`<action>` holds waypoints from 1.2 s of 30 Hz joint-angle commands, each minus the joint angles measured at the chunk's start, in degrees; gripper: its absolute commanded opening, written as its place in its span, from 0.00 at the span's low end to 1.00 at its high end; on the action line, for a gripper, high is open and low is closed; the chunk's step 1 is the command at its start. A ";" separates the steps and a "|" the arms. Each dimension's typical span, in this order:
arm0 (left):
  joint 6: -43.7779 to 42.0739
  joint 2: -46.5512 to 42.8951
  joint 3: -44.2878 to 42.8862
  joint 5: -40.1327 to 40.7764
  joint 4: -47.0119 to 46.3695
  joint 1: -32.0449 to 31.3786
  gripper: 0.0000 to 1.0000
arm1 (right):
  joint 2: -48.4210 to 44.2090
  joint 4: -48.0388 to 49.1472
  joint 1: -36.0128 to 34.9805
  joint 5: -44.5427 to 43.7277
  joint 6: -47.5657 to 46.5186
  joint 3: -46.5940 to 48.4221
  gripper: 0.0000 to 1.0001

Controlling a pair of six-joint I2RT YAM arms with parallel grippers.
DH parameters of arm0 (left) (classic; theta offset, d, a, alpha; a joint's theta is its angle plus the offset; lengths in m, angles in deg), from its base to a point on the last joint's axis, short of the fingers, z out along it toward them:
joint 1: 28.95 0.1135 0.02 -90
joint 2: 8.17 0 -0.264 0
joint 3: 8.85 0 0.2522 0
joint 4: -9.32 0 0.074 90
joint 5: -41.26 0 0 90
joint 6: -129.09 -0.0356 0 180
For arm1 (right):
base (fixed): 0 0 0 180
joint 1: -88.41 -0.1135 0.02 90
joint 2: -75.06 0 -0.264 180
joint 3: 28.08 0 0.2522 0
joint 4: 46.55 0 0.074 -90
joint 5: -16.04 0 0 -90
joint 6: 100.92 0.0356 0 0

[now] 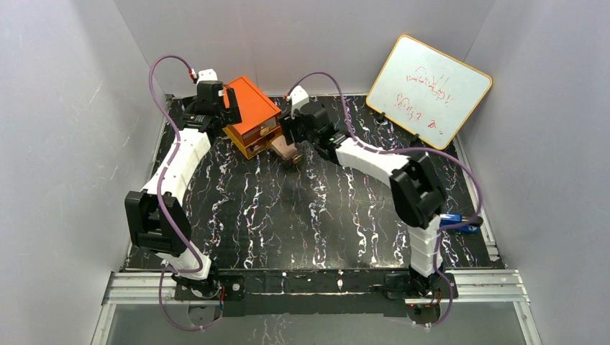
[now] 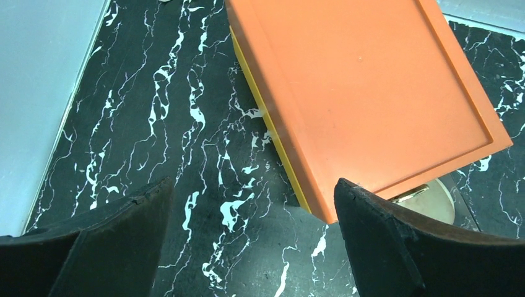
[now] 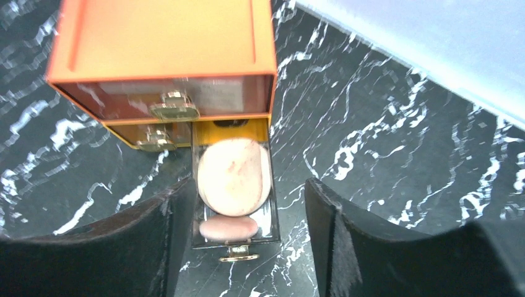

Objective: Organize the makeup

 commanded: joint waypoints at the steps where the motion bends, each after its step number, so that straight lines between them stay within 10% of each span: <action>1: 0.38 -0.35 -0.12 -1.19 -1.39 0.45 0.99 | -7.98 3.97 0.19 -4.19 1.66 -4.05 0.75; 15: 1.13 5.42 -3.25 -2.32 -2.39 0.45 0.99 | -0.25 -25.08 1.36 -8.49 23.05 1.58 0.92; 36: 2.77 9.95 0.00 0.24 -2.77 0.45 0.98 | 12.93 -28.04 5.04 0.51 28.83 10.87 0.92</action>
